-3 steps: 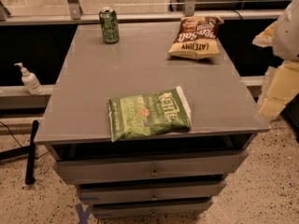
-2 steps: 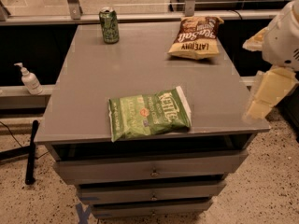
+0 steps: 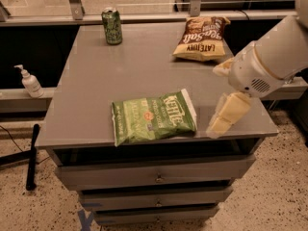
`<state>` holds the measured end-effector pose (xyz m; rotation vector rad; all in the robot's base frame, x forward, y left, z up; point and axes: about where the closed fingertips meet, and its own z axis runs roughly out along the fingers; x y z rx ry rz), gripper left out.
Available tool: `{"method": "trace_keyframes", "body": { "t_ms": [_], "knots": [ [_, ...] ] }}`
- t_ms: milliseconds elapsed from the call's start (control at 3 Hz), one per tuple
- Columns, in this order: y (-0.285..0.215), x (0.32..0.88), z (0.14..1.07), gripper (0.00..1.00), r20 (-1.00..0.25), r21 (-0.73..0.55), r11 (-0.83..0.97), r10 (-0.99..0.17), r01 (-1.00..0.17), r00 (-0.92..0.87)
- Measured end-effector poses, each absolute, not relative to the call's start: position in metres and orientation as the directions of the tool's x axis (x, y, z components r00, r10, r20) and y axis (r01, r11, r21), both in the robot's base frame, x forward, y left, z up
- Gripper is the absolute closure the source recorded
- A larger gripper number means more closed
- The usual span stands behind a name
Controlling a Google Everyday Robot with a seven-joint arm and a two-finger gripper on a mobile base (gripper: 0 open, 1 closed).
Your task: Move green jalapeno chip bag near green can
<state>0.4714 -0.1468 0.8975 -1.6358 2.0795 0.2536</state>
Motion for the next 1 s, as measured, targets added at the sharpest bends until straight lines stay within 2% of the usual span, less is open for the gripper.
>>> {"method": "trace_keyframes", "body": {
  "t_ms": [667,1000],
  "knots": [
    [-0.093,0.473,0.852,0.00,-0.607,-0.049,0.278,-0.771,-0.959,-0.193],
    [-0.071,0.472,0.843,0.17,-0.649,-0.030,0.270,-0.737,-0.962,-0.187]
  ]
}}
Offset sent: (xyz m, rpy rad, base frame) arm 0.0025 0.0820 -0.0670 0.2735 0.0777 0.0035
